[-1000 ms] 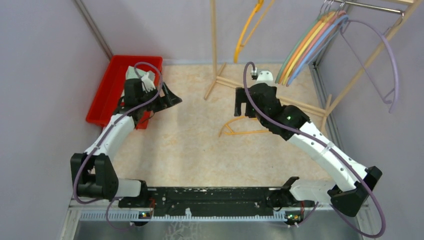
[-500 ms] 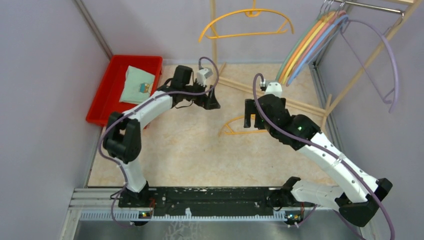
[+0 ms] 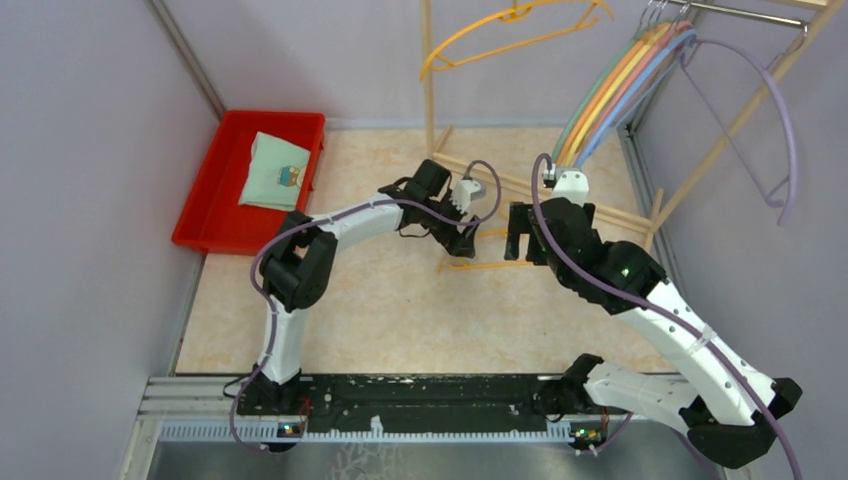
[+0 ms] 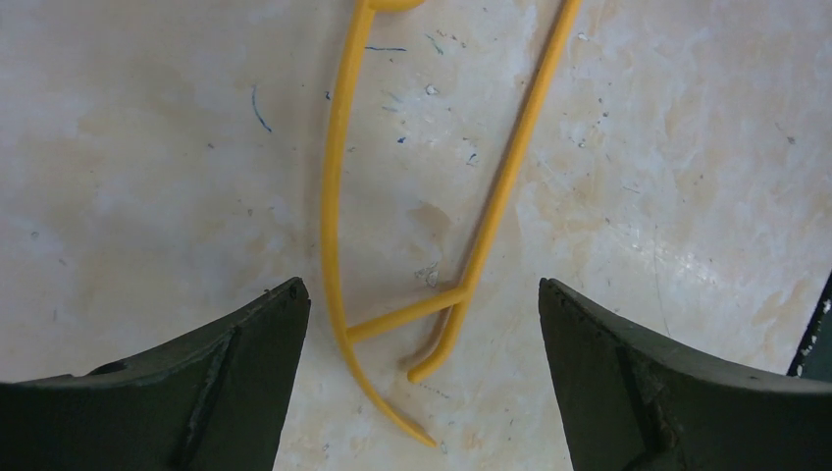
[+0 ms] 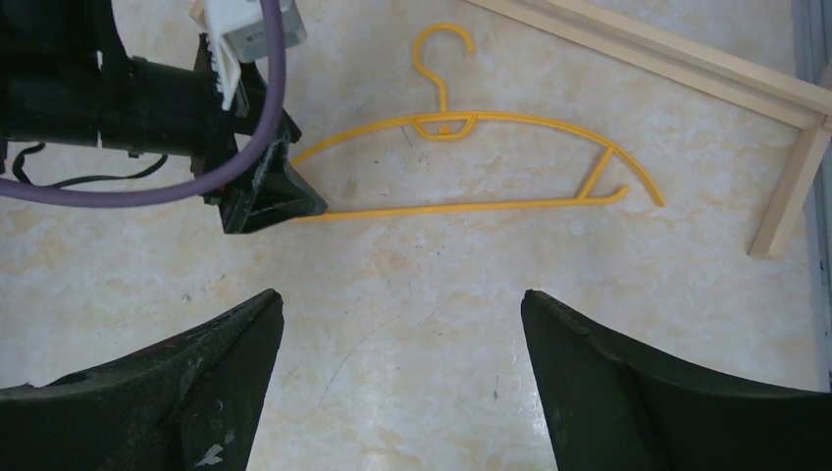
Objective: Organize the hangers
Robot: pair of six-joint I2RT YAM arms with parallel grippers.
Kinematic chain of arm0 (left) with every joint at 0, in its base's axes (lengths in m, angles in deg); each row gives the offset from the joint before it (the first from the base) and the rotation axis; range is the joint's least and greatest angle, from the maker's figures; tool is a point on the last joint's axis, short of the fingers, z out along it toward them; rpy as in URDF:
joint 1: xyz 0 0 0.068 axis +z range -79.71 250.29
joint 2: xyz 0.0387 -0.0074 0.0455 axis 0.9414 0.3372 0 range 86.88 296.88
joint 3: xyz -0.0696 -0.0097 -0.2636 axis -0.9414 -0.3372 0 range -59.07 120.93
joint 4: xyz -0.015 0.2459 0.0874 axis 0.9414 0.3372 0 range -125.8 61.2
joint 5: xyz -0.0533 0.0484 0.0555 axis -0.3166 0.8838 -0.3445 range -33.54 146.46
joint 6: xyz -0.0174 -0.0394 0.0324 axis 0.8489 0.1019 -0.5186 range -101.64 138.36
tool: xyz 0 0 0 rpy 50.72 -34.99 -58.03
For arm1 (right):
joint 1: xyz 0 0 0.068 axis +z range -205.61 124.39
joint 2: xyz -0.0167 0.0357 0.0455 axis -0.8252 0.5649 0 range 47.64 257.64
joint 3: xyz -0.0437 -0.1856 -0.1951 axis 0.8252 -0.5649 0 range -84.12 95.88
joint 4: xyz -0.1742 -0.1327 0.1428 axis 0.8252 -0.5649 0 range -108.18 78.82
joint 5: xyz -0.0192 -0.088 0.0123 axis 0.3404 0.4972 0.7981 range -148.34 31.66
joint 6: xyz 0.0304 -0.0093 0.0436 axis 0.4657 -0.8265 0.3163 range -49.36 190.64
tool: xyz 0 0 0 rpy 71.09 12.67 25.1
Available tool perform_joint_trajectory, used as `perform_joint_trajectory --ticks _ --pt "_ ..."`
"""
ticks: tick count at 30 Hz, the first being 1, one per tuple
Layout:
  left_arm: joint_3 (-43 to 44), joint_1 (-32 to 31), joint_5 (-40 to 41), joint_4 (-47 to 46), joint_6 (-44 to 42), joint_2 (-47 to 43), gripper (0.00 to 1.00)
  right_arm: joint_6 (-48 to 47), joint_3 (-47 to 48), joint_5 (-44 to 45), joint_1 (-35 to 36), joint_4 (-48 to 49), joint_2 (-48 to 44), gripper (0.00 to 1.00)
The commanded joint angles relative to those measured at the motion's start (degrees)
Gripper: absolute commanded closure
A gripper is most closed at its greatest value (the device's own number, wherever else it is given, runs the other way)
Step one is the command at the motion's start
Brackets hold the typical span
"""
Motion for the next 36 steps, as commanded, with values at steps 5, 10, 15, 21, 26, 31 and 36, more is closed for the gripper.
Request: perform_joint_trajectory --ticks 5,10,15,21,26,31,36 --pt "1.27 -3.57 15.01 -6.93 1.47 3.38 0.09 -1.72 2.38 3.26 0.31 0.27 -0.96 0.09" --pt "-1.35 -3.93 22.66 -10.29 3.12 2.91 0.09 -2.28 1.74 3.59 0.31 0.57 -1.11 0.09" --pt "1.23 -3.98 19.45 -7.91 1.33 5.2 0.15 -2.04 1.05 3.68 0.31 1.28 -1.22 0.09" --pt "0.55 -4.28 14.27 -6.38 1.47 5.74 0.3 -1.91 0.57 4.6 0.32 1.66 -1.18 0.08" --pt "-0.28 -4.46 13.07 -4.11 0.69 6.86 0.56 -1.76 -0.06 4.29 0.29 2.34 -1.05 0.07" --pt "-2.06 -4.42 16.95 -2.67 2.53 6.24 1.0 -1.41 -0.64 4.51 0.23 2.42 -1.25 0.07" --pt "-7.64 -3.48 23.46 -2.6 3.84 0.68 1.0 -0.98 -1.54 3.31 0.24 2.42 -1.81 0.07"
